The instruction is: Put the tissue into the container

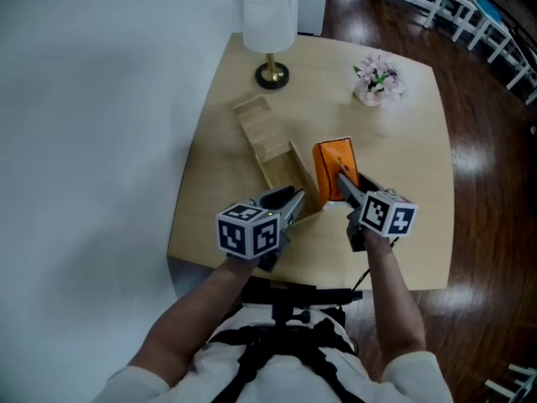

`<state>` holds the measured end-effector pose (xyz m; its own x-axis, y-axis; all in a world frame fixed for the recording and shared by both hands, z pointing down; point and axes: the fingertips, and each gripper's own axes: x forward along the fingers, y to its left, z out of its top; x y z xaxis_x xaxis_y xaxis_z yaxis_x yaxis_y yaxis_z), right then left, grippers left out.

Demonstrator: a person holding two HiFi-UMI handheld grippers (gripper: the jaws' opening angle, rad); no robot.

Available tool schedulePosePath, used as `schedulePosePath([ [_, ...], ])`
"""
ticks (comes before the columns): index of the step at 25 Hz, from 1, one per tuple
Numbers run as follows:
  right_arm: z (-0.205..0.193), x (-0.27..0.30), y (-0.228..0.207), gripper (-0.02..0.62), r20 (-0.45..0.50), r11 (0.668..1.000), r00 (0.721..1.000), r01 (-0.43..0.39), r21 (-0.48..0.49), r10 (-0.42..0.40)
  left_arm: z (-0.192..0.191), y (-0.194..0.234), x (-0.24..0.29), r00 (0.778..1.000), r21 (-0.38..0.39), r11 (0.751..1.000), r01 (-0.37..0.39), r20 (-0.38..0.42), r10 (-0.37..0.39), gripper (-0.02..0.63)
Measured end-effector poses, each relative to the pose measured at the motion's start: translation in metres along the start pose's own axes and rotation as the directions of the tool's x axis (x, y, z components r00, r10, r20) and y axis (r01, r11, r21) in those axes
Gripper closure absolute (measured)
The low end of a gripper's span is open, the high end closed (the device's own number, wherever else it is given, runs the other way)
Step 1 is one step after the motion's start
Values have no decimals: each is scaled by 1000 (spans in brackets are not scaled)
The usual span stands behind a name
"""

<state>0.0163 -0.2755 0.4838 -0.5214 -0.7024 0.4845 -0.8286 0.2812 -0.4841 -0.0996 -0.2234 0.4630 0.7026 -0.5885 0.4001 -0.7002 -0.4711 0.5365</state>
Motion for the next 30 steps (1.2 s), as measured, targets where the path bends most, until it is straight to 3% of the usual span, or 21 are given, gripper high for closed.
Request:
schedulePosePath([
  [14,-25,45,54,377,-115,990,988,-115,-79,105,0,40,-34,996,-61,995,-72,48,75,502],
  [25,-51,76,70,379,-207,984,973,-129,-121,102,-5,65,-53,991,-112,988,-109,65,117,503],
  [30,-68,91,67,377,-249,984,966,-102,-145,63,-7,71,-57,990,-125,986,-113,66,122,503],
])
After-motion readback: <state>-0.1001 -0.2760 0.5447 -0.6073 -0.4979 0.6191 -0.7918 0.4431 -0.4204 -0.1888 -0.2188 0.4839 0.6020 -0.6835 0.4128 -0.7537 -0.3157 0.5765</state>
